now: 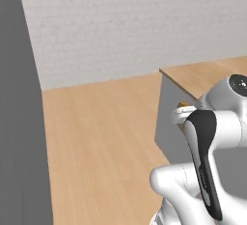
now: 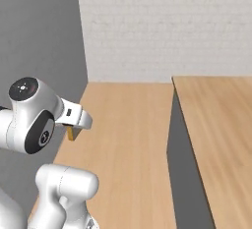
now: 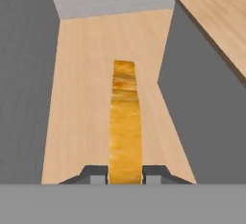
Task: Start the toaster. Once the lever pops up, take the bread to the plate on the dining counter.
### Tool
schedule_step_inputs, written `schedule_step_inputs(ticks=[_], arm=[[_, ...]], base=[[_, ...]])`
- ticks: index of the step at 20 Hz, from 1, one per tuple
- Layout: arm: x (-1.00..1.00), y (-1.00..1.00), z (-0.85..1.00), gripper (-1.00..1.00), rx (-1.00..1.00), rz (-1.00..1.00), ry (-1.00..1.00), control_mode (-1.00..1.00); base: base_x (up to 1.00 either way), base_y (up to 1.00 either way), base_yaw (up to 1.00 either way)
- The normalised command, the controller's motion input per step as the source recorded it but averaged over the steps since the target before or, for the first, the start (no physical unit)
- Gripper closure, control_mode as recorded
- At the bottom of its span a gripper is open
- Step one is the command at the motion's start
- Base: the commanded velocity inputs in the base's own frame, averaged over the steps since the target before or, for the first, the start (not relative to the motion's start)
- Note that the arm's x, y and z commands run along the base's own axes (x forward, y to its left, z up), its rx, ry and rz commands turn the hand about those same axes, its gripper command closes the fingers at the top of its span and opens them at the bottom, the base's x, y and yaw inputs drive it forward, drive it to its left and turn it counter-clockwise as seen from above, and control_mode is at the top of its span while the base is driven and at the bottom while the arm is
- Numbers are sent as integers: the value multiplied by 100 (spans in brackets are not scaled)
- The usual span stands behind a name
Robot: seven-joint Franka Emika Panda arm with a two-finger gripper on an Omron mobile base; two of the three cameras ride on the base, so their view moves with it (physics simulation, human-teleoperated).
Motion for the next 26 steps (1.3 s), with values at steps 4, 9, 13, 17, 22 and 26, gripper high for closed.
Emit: schedule_step_inputs(ticks=[4,9,13,17,22,26], arm=[[0,0,0,100,0,0,0,100],[0,0,0,100,0,0,0,100],[0,0,0,100,0,0,0,100],[0,0,0,100,0,0,0,100],[0,0,0,100,0,0,0,100],[0,0,0,100,0,0,0,100]], base=[[100,42,0],[100,23,0],[100,25,0],[100,26,0],[100,25,0],[100,9,0]])
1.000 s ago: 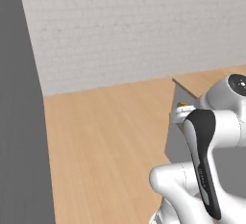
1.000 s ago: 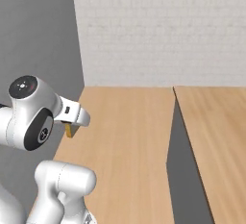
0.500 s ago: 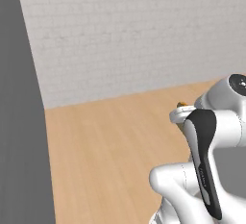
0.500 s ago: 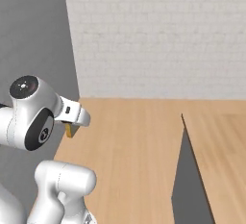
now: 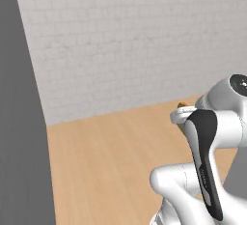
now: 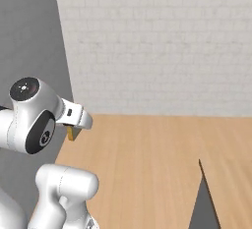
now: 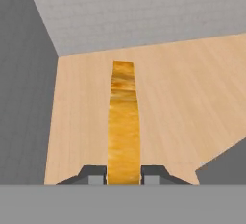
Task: Start the toaster. Once the lever pops up, take the bread to the plate on the dining counter.
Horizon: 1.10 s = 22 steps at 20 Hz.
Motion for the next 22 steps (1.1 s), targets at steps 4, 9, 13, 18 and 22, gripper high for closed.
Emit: schedule_step_inputs(ticks=[4,9,13,18,22], arm=[[0,0,0,100,0,0,0,100],[0,0,0,100,0,0,0,100],[0,0,0,100,0,0,0,100],[0,0,0,100,0,0,0,100],[0,0,0,100,0,0,0,100]], base=[[100,1,0],[100,0,-4],[98,27,-41],[57,44,-64],[41,42,-68]])
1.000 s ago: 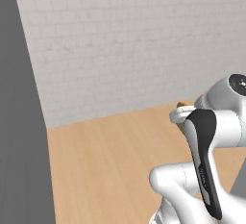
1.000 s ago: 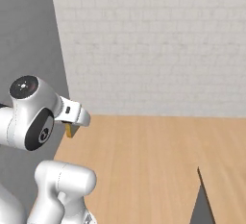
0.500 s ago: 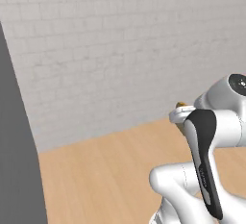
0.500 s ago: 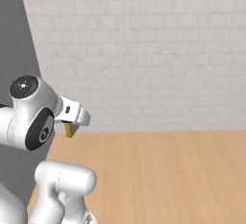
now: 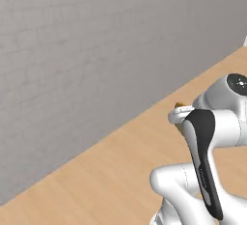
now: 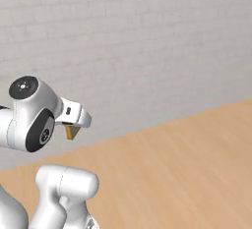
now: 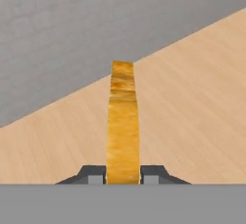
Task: Start the toaster. Once the lever pops up, take the bread to the plate on the dining counter.
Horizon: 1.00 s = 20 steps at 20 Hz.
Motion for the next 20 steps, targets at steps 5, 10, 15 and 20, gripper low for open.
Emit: schedule_step_inputs(ticks=[5,10,15,20], arm=[[0,0,0,100,0,0,0,100],[0,0,0,100,0,0,0,100],[0,0,0,100,0,0,0,100],[0,0,0,100,0,0,0,100]], base=[[37,42,-69],[46,46,-66],[73,53,-57],[98,45,-44]])
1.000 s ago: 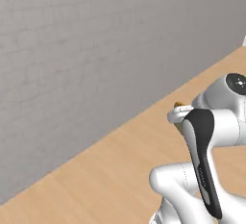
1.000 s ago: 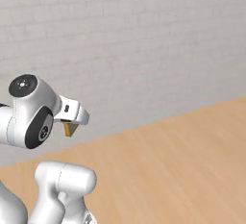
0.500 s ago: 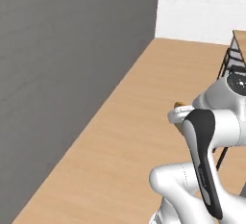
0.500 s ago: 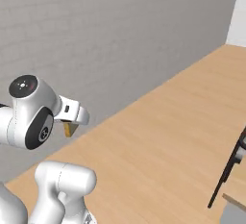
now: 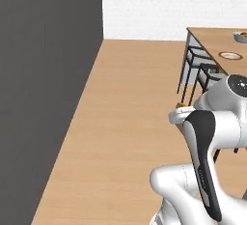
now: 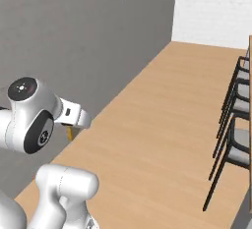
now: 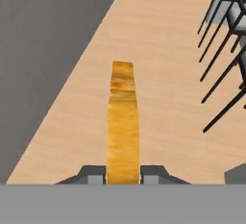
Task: Start the toaster. Once the lever pops up, take the bread to the plate on the dining counter.
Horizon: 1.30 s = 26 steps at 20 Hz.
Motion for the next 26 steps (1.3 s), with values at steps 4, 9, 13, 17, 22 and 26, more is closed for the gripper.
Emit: schedule_step_inputs(ticks=[4,9,13,17,22,26], arm=[[0,0,0,100,0,0,0,100],[0,0,0,100,0,0,0,100],[0,0,0,100,0,0,0,100],[0,0,0,100,0,0,0,100],[0,0,0,100,0,0,0,100],[0,0,0,100,0,0,0,100]], base=[[100,9,-28],[100,0,-21],[100,1,-17],[100,11,-19],[100,57,-30],[100,65,-31]])
